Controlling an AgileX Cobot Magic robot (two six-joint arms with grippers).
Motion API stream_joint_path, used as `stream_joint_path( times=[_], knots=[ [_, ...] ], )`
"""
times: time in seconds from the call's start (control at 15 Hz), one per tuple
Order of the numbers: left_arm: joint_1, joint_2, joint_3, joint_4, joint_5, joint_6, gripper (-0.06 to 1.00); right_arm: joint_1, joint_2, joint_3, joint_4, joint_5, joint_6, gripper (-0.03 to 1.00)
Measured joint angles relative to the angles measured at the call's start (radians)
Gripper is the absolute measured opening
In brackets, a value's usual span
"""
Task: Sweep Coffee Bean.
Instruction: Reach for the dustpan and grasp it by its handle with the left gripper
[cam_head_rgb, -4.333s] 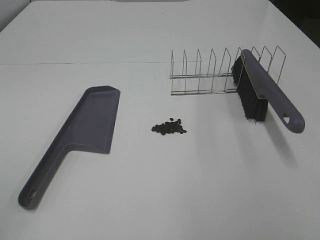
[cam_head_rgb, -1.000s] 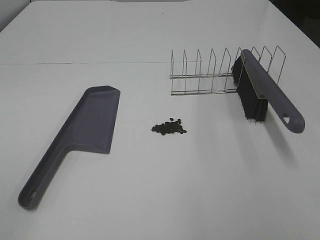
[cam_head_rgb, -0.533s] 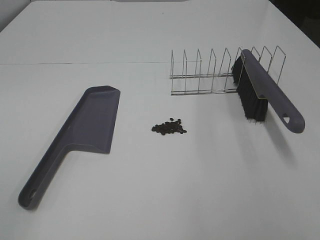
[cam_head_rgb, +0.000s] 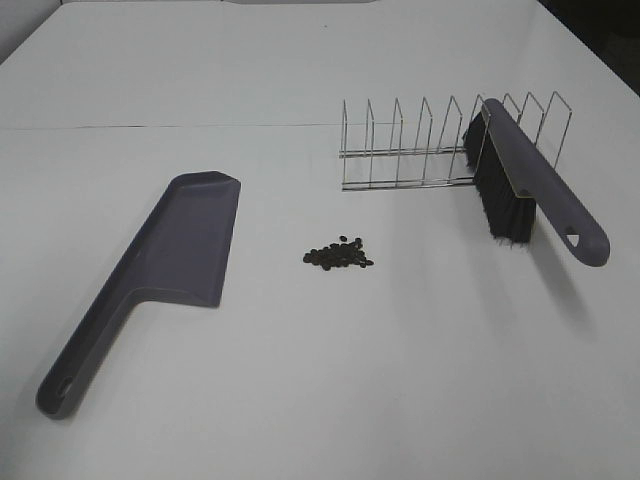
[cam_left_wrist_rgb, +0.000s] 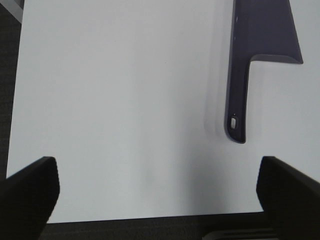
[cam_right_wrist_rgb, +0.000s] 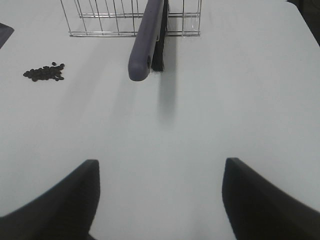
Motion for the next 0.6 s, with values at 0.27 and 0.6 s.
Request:
stream_joint_path(
  times=[0.27,0.6],
  knots=[
    [-0.034,0.349,-0.028,-0.010,-0.104,-0.056,0.99,0.000,0.000,0.000,-0.001,0.000,0.000,0.60],
    [-0.272,0.807,-0.034,0.031,-0.426,-0.281,0.99,0.000,0.000,0.000,-0.001,0.000,0.000,0.60]
  ],
)
